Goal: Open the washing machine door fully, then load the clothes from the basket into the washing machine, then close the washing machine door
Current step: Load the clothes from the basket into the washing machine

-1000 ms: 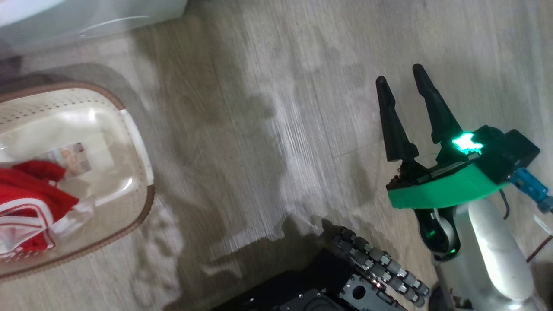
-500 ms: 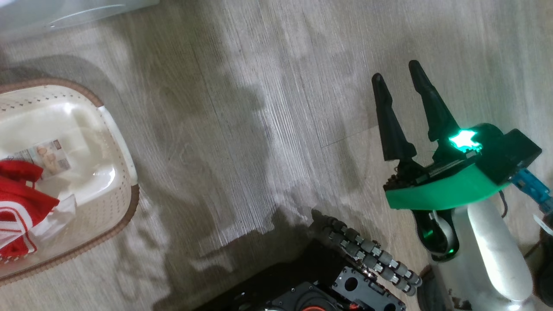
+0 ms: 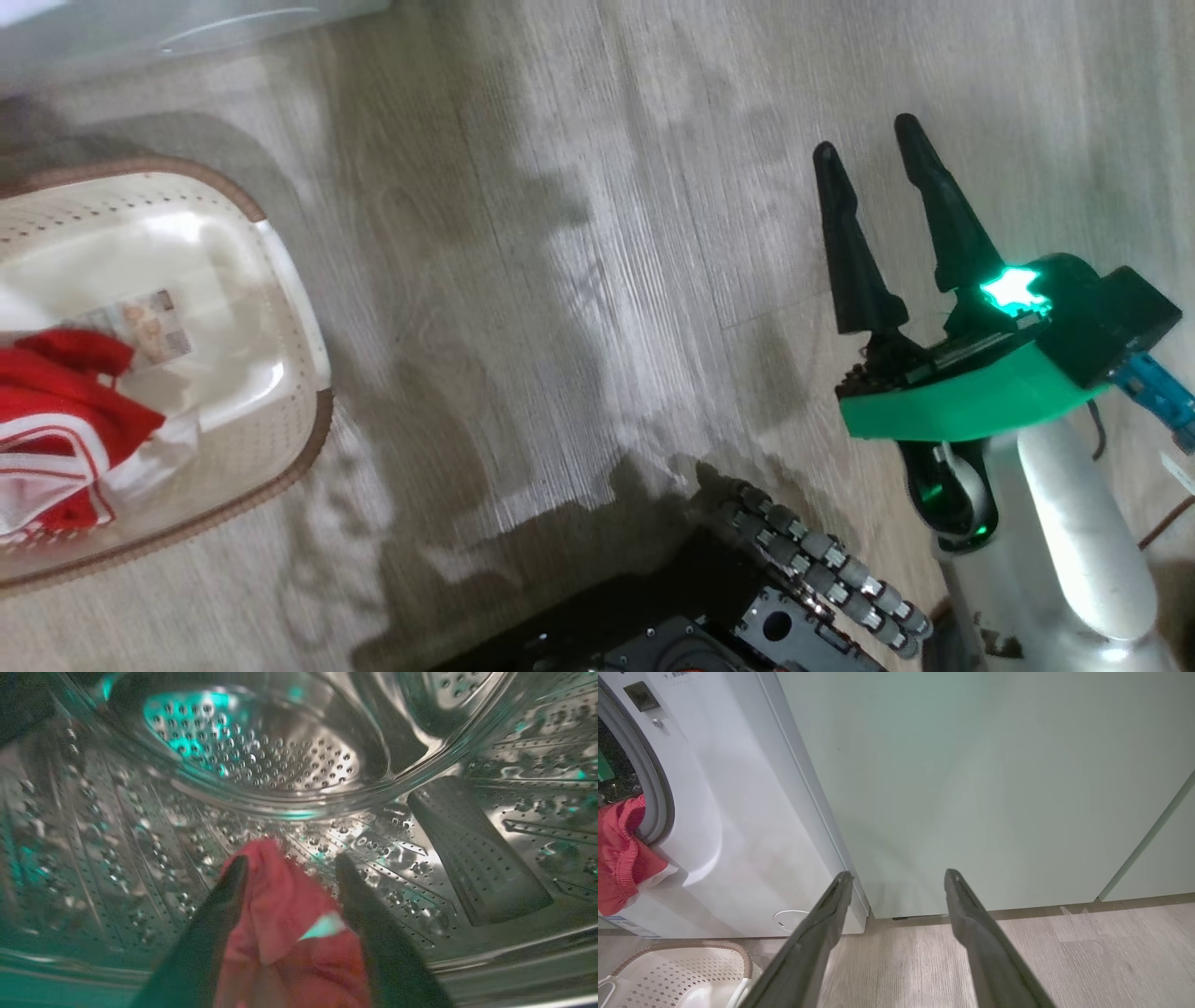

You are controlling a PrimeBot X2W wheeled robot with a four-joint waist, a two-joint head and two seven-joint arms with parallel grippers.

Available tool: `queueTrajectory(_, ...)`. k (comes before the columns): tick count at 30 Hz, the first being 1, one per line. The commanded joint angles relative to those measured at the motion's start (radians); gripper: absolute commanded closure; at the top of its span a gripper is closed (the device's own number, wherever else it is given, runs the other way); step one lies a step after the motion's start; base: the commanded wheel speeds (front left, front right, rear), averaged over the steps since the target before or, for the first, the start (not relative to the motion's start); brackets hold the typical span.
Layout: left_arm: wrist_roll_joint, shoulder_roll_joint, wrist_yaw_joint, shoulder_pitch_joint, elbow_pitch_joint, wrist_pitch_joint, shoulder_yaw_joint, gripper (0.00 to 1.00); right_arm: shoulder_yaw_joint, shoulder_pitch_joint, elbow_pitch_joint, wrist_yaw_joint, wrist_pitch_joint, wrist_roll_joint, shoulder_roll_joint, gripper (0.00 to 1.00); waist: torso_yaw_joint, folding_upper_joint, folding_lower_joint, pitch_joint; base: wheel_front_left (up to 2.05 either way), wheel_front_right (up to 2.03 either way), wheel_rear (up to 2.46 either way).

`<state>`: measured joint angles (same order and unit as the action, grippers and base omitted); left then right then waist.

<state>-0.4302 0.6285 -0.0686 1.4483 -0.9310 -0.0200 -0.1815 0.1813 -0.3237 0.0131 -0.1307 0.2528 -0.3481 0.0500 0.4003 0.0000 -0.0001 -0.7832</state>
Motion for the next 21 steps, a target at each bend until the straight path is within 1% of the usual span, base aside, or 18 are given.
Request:
queueTrajectory(1, 0.013, 0.036, -0.004, -0.011, 0.027, -0.022, -0.001, 0.00, 0.005, 0.011, 0.020, 0.000, 0.009, 0.009, 0.000, 0.00, -0.017, 0.0000, 0.0001, 0.022, 0.00, 0.00, 0.00)
queueTrajectory(5, 0.018, 0.004, 0.013, -0.064, 0.050, -0.087, -0.013, 0.00, -0.009, 0.016, 0.008, 0.000, 0.009, 0.027, 0.000, 0.00, -0.051, 0.0000, 0.0001, 0.066, 0.00, 0.00, 0.00)
queueTrajectory(9, 0.020, -0.039, 0.055, -0.171, 0.110, -0.164, -0.018, 0.00, -0.033, 0.028, -0.010, 0.000, 0.009, 0.043, 0.000, 0.00, -0.089, 0.0000, 0.0001, 0.120, 0.00, 0.00, 0.00)
queueTrajectory(10, 0.020, -0.039, 0.055, -0.171, 0.110, -0.164, -0.018, 0.00, -0.033, 0.028, -0.010, 0.000, 0.009, 0.043, 0.000, 0.00, -0.089, 0.0000, 0.0001, 0.120, 0.00, 0.00, 0.00)
queueTrajectory(12, 0.009, -0.065, 0.070, -0.240, 0.158, -0.180, -0.018, 0.00, -0.046, 0.035, -0.020, 0.000, 0.009, 0.052, 0.000, 0.00, -0.109, 0.0000, 0.0001, 0.145, 0.00, 0.00, 0.00)
queueTrajectory(16, -0.013, -0.093, 0.117, -0.396, 0.305, -0.213, 0.005, 0.00, -0.064, 0.044, -0.033, 0.000, 0.009, 0.074, 0.000, 0.00, -0.144, 0.0000, 0.0001, 0.187, 0.00, 0.00, 0.00)
queueTrajectory(21, -0.028, -0.121, 0.193, -0.631, 0.567, -0.230, 0.037, 0.00, -0.089, 0.056, -0.045, 0.000, 0.008, 0.098, 0.000, 0.00, -0.185, 0.0000, 0.0001, 0.234, 0.00, 0.00, 0.00)
